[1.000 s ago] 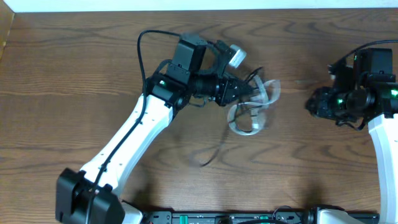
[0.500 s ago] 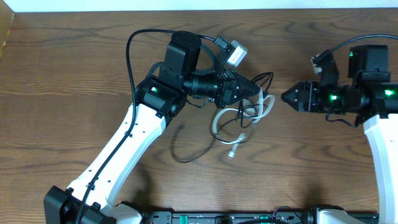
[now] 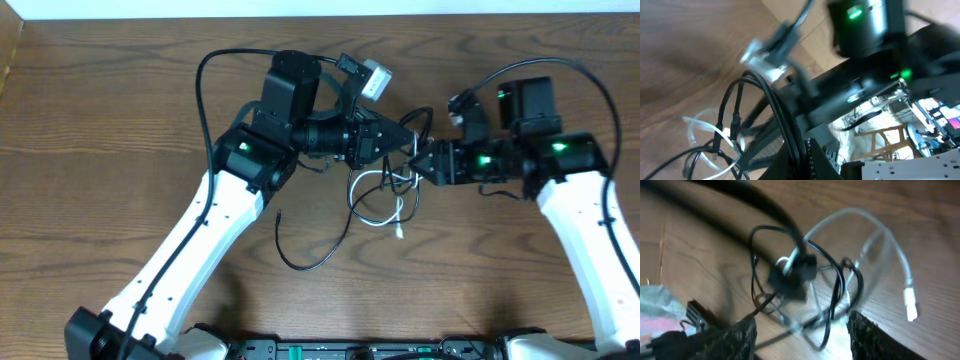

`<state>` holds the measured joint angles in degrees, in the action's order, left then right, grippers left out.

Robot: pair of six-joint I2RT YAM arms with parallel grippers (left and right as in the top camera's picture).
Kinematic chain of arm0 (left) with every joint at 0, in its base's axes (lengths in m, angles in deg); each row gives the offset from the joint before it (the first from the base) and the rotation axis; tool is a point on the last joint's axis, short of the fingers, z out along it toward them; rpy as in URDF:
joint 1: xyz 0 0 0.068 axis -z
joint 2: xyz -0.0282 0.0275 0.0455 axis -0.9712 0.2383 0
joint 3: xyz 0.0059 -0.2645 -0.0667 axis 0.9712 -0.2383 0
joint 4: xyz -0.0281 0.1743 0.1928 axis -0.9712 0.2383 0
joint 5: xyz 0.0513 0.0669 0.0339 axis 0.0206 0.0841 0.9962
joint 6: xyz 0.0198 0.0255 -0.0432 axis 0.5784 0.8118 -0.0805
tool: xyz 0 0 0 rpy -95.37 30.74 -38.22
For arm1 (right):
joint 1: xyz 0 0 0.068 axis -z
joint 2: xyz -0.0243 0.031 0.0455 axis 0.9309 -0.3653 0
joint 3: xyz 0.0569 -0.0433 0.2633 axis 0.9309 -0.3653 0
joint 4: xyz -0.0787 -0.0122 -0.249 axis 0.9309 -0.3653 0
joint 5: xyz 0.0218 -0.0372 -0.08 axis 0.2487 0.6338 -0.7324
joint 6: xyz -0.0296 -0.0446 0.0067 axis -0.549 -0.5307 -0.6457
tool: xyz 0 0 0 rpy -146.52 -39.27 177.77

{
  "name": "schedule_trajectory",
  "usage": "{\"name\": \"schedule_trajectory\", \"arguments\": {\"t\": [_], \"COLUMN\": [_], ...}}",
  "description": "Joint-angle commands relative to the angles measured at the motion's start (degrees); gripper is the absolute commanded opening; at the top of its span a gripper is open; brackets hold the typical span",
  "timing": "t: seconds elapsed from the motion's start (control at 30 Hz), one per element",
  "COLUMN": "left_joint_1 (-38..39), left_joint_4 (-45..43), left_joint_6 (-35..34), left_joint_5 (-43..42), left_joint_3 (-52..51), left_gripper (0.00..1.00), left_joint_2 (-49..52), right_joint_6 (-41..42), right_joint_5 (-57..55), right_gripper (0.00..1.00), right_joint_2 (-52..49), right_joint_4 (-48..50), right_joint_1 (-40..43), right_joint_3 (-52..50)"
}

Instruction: Untangle cables

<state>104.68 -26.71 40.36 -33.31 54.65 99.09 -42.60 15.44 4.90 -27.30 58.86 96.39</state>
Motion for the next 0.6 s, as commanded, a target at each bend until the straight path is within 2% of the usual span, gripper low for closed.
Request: {"name": "schedule_trajectory", "arguments": {"t": [0.0,0.1,0.17,0.23,0.27,0.43,0.57], "left_joint_1": [0.0,0.0,0.0,0.0,0.0,-0.1,-0.2], "left_joint_4": [-0.3,-0.3,-0.3,0.7,1.9,13.1,21.8], "left_joint_6": [-1.0,-1.0,-1.0,-0.9,-0.7,3.1,4.3], "left_joint_5": [0.6,0.6,1.0,3.0,4.9,19.6,33.7], "left_joint_3": [0.7,0.7,0.7,0.7,0.7,0.6,0.6], "left_gripper": [0.07,0.08,0.07,0.07,0.08,0.07,0.07], "left_joint_2": [-3.2,-4.5,-5.4,-6.2,-6.5,-6.8,-6.6], "right_joint_6": [2.9,5.1,6.9,8.6,9.3,9.5,12.6], "right_joint_5": [-0.4,-4.7,-8.6,-11.7,-12.6,-20.6,-35.7], "right_gripper": [0.52,0.48,0.32,0.08,0.01,0.01,0.01], "right_joint_2": [-1.5,-2.8,-3.7,-4.6,-5.0,-6.0,-6.0], "right_joint_4": [3.6,6.8,8.5,9.4,9.5,7.3,2.3], "right_joint_1": [-2.2,-3.3,-3.8,-3.8,-3.8,-3.7,-2.4], "right_joint_3": [-3.1,-5.4,-6.9,-8.2,-8.6,-9.5,-9.5]}}
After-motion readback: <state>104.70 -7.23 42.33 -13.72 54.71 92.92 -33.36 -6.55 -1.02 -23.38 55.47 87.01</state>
